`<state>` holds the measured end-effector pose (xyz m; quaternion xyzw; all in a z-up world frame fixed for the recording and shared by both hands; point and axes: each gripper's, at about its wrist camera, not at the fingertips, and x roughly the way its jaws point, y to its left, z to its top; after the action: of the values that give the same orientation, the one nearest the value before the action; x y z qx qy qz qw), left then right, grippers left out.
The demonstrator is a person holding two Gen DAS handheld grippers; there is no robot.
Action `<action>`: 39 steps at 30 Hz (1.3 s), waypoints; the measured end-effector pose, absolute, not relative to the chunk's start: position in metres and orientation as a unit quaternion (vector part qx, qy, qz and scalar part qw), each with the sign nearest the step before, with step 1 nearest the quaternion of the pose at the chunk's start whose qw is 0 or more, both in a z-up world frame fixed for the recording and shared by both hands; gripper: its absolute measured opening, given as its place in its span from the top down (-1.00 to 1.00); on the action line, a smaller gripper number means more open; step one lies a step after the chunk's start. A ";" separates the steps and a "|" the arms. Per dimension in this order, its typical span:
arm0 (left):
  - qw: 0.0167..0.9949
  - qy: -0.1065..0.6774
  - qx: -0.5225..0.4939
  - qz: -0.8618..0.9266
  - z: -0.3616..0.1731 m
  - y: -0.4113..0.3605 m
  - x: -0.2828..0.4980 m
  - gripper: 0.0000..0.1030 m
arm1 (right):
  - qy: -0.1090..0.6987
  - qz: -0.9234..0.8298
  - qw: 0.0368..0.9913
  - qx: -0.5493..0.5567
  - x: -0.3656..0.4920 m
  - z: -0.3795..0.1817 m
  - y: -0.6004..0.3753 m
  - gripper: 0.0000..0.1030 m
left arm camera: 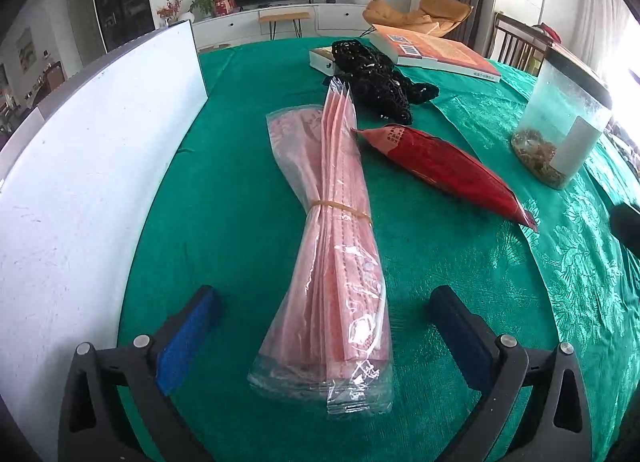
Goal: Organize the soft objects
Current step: 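Grasp the red packet with the right gripper while the left gripper grasps the pink bundle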
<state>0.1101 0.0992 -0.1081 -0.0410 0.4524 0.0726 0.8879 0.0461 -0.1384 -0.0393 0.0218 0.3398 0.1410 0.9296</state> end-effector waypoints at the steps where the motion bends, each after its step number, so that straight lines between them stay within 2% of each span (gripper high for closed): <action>1: 0.888 0.452 -0.041 0.073 -0.108 0.099 0.110 -1.00 | 0.339 0.173 0.925 -0.003 0.058 -0.036 -0.125 -0.67; 6: 0.888 0.452 -0.042 0.072 -0.108 0.099 0.110 -1.00 | 0.402 0.282 0.866 -0.093 0.120 -0.052 -0.057 -0.59; 9: 0.888 0.452 -0.042 0.072 -0.108 0.100 0.110 -1.00 | 0.411 0.305 0.849 -0.129 0.137 -0.061 -0.023 -0.59; 10: 0.888 0.452 -0.042 0.072 -0.108 0.100 0.110 -1.00 | 0.412 0.311 0.846 -0.133 0.140 -0.063 -0.014 -0.44; 11: 0.888 0.452 -0.042 0.072 -0.108 0.100 0.110 -1.00 | 0.420 0.315 0.840 -0.138 0.142 -0.065 -0.008 0.19; 12: 0.888 0.452 -0.042 0.072 -0.108 0.100 0.110 -1.00 | 0.437 0.316 0.830 -0.142 0.145 -0.070 -0.003 0.56; 17: 0.888 0.452 -0.041 0.072 -0.109 0.100 0.110 -1.00 | 0.456 0.286 0.834 -0.125 0.128 -0.073 -0.030 0.58; 22: 0.887 0.454 -0.041 0.072 -0.109 0.100 0.110 -1.00 | 0.471 0.239 0.847 -0.061 0.101 -0.066 -0.101 0.58; 26: 0.866 0.493 -0.039 0.067 -0.107 0.101 0.123 -1.00 | 0.463 0.195 0.865 0.001 0.090 -0.051 -0.166 0.59; 30: 0.862 0.502 -0.027 0.070 -0.105 0.100 0.140 -1.00 | 0.424 0.125 0.896 0.052 0.118 -0.029 -0.218 0.65; 31: 0.862 0.502 -0.024 0.071 -0.105 0.099 0.143 -1.00 | 0.419 0.116 0.898 0.064 0.129 -0.026 -0.224 0.76; 33: 0.863 0.501 -0.023 0.063 -0.104 0.098 0.146 -0.89 | 0.419 0.097 0.900 0.063 0.151 -0.027 -0.230 0.80; 35: 0.866 0.496 -0.030 0.049 -0.101 0.098 0.145 -0.41 | 0.440 0.084 0.893 0.042 0.173 -0.039 -0.229 0.80; 37: 0.870 0.491 -0.027 0.043 -0.099 0.098 0.144 -0.17 | 0.485 0.097 0.868 0.040 0.182 -0.056 -0.233 0.79; 39: 0.875 0.483 -0.023 0.038 -0.098 0.097 0.143 -0.01 | 0.499 0.116 0.858 0.041 0.180 -0.060 -0.237 0.73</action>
<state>0.1430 0.0966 -0.0984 -0.0234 0.4826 0.0379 0.8747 0.1796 -0.2372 -0.0598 0.0405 0.4988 0.1159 0.8580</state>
